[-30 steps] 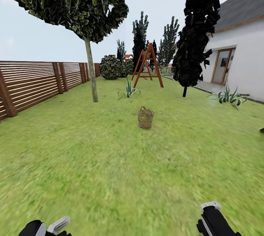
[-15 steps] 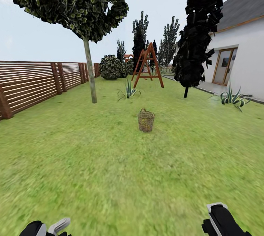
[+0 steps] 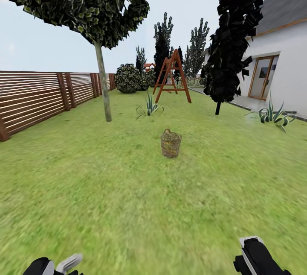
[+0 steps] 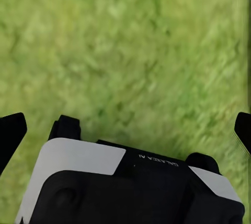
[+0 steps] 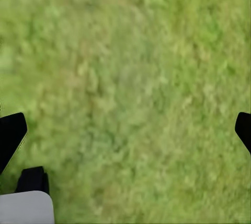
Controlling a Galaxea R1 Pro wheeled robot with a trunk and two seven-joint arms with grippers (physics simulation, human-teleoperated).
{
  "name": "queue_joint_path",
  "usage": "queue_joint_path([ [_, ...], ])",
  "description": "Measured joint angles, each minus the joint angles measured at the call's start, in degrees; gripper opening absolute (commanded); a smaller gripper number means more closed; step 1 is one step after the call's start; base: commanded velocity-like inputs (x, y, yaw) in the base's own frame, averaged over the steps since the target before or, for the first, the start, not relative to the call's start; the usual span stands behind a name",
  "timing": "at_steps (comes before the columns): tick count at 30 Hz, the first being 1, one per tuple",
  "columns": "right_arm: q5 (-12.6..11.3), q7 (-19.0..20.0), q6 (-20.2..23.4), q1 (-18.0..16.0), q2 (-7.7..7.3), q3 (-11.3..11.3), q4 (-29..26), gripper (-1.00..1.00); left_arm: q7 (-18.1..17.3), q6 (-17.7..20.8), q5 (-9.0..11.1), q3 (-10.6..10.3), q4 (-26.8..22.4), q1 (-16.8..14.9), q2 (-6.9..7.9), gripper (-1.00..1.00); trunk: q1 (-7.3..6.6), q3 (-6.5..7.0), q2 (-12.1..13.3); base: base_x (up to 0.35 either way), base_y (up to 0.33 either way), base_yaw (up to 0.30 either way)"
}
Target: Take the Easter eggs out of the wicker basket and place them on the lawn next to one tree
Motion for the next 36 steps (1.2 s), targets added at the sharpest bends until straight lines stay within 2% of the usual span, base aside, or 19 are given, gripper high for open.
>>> queue_joint_path([
  [9,-0.1,0.1,0.0,0.0,0.16,0.1,0.0,1.0,0.0,0.0,0.0,0.0,-0.1,0.0,0.08,1.0,0.0,0.0,0.0,0.335,0.0,0.0],
  [17,-0.1,0.1,0.0,0.0,0.11,0.1,0.0,1.0,-0.2,0.1,0.1,0.2,-0.1,0.0,0.13,1.0,0.0,0.0,0.0,0.317,0.024,0.108],
  [27,-0.1,0.1,0.0,0.0,-0.09,0.0,0.0,1.0,-0.2,0.1,0.1,0.1,0.0,0.0,0.08,1.0,0.03,0.0,0.0,0.058,0.296,0.005],
  [36,-0.1,0.1,0.1,0.0,-0.36,-0.1,-0.1,1.0,-0.2,0.0,0.1,0.1,0.0,0.0,0.08,1.0,0.0,0.0,0.0,0.23,0.266,0.0],
])
